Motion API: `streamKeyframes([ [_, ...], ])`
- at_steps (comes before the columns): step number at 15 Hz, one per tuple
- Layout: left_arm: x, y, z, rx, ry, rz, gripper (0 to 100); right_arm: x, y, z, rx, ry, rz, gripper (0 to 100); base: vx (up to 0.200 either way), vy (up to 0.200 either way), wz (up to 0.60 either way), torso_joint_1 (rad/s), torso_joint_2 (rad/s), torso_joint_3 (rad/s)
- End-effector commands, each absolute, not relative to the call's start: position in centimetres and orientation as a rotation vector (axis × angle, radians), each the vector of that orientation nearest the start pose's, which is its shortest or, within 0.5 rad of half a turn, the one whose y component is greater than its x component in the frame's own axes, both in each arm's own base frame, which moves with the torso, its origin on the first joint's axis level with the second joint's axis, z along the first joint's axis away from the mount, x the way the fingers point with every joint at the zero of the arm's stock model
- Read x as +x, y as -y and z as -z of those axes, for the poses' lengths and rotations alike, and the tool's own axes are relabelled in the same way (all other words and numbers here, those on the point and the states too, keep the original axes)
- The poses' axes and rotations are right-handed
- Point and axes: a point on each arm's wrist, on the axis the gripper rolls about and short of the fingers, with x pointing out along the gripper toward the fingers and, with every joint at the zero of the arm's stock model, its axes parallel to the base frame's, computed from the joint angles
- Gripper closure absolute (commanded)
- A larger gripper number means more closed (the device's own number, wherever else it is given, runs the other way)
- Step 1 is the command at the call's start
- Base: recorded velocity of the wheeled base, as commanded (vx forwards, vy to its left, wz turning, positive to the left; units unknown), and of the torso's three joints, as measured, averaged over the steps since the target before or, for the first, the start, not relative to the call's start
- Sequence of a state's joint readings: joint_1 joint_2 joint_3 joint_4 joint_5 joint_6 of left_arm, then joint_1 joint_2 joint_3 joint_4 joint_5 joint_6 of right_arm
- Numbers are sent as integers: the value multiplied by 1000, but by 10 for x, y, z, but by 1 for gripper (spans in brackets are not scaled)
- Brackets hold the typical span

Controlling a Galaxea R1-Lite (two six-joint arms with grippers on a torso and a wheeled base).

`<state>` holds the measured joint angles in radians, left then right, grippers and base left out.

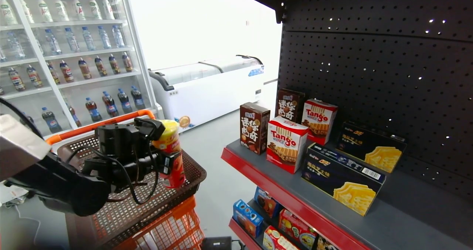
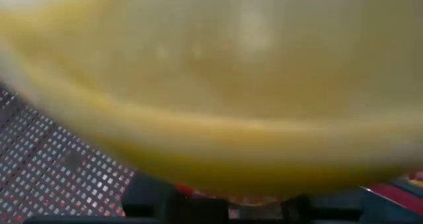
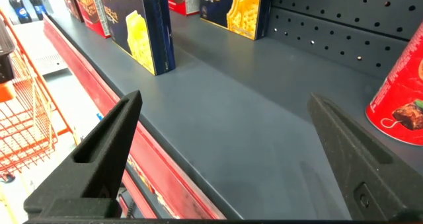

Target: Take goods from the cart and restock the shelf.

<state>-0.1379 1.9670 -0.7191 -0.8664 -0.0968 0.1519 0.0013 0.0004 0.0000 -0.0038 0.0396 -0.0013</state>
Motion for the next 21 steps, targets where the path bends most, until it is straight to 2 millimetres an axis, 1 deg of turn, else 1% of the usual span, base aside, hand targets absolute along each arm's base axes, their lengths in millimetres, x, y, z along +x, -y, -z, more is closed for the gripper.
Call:
streamKeyframes([
  [1, 301, 65, -171, 141, -219, 363, 100, -23, -1, -76, -2, 5, -41, 0, 0, 0, 0, 0, 0, 0],
  [2, 282, 71, -190, 118, -218, 429, 100, -23, -1, -76, -2, 5, -41, 0, 0, 0, 0, 0, 0, 0],
  [3, 258, 71, -209, 116, -256, 485, 100, -23, -1, -76, -2, 5, -41, 0, 0, 0, 0, 0, 0, 0],
  [4, 244, 71, -220, 109, -256, 512, 100, -23, -1, -76, -2, 5, -41, 0, 0, 0, 0, 0, 0, 0],
  [5, 236, 76, -228, 82, -229, 539, 100, -23, -1, -76, -2, 5, -41, 0, 0, 0, 0, 0, 0, 0],
  [6, 232, 86, -233, 29, -210, 588, 100, -23, -1, -76, -3, 5, -41, 0, 0, 0, 0, 0, 0, 0],
  [7, 232, 95, -240, -45, -157, 633, 100, -23, -1, -76, -2, 5, -41, 0, 0, 0, 0, 0, 0, 0],
  [8, 233, 100, -241, -50, -125, 671, 100, -23, -1, -76, -2, 5, -41, 0, 0, 0, 0, 0, 0, 0],
  [9, 238, 106, -237, -45, -108, 737, 100, -23, -1, -76, -2, 5, -41, 0, 0, 0, 0, 0, 0, 0],
  [10, 237, 107, -235, -34, -115, 741, 100, -23, -1, -76, -2, 5, -41, 0, 0, 0, 0, 0, 0, 0],
  [12, 233, 109, -224, 10, -149, 761, 100, -23, -1, -76, -2, 5, -41, 0, 0, 0, 0, 0, 0, 0],
  [14, 225, 117, -213, 20, -186, 804, 100, -23, -1, -76, -2, 5, -41, 0, 0, 0, 0, 0, 0, 0],
  [15, 216, 123, -206, 25, -211, 842, 100, -23, -1, -76, -3, 5, -41, 0, 0, 0, 0, 0, 0, 0],
  [16, 208, 127, -205, 29, -219, 874, 100, -23, -1, -76, -3, 5, -41, 0, 0, 0, 0, 0, 0, 0],
  [18, 200, 132, -199, 36, -250, 920, 100, -23, -1, -76, -2, 5, -41, 0, 0, 0, 0, 0, 0, 0],
  [19, 192, 135, -201, 38, -260, 957, 100, -23, -1, -76, -3, 5, -41, 0, 0, 0, 0, 0, 0, 0],
  [21, 178, 134, -199, 47, -305, 1034, 100, -23, -1, -76, -3, 5, -41, 0, 0, 0, 0, 0, 0, 0],
])
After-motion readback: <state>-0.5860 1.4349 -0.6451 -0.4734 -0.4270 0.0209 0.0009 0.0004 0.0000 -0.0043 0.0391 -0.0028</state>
